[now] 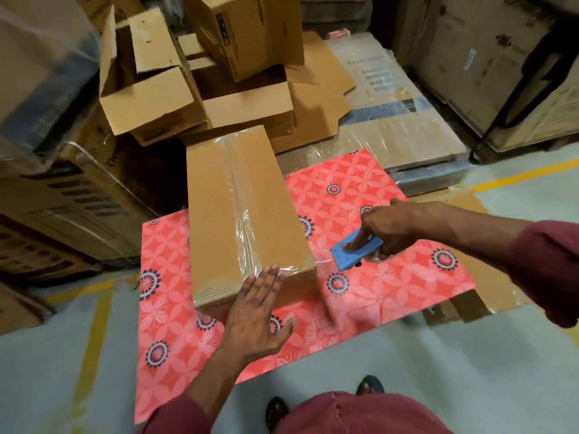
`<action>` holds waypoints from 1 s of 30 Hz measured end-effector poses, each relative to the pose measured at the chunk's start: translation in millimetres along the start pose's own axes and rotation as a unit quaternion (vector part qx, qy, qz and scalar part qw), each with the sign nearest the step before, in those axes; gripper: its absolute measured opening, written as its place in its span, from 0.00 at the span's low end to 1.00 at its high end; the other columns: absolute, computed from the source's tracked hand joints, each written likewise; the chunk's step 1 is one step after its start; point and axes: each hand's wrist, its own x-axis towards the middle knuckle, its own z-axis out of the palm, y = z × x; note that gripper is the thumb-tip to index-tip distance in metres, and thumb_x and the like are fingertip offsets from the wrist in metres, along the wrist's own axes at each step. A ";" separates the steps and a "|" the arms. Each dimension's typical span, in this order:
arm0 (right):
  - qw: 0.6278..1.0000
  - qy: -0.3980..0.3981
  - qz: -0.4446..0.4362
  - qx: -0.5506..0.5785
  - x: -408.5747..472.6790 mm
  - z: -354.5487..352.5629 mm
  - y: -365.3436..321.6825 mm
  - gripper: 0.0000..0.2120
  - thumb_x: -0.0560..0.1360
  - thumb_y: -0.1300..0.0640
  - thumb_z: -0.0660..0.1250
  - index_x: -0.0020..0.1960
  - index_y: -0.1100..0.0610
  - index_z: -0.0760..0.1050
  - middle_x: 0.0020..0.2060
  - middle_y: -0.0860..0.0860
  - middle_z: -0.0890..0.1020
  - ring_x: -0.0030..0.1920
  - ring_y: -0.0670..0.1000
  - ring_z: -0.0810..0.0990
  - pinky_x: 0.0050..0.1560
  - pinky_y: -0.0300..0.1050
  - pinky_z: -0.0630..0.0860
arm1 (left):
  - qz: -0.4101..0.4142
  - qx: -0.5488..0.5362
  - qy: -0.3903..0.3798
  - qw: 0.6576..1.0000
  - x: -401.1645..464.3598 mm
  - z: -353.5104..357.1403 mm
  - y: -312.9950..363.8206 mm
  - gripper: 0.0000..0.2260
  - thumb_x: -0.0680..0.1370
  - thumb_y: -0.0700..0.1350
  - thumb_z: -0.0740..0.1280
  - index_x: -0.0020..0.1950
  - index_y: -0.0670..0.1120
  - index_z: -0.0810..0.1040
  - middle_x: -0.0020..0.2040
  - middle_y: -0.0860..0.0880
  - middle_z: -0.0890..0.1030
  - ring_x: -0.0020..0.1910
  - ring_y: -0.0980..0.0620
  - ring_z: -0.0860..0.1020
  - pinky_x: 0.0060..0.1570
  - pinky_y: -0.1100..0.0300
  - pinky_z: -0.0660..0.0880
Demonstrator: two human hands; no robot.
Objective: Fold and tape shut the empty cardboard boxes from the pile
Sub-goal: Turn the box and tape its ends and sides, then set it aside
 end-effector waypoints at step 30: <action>0.966 -0.067 0.069 0.239 69.4 64.4 56.6 0.11 0.68 0.61 0.79 0.50 0.57 0.87 0.49 0.56 0.87 0.44 0.56 0.83 0.47 0.52 0.82 | 0.109 0.135 -0.306 0.936 143.8 -32.8 26.1 0.41 0.69 0.83 0.56 0.70 0.56 0.74 0.86 0.48 0.43 0.85 0.47 0.41 0.75 0.27 0.56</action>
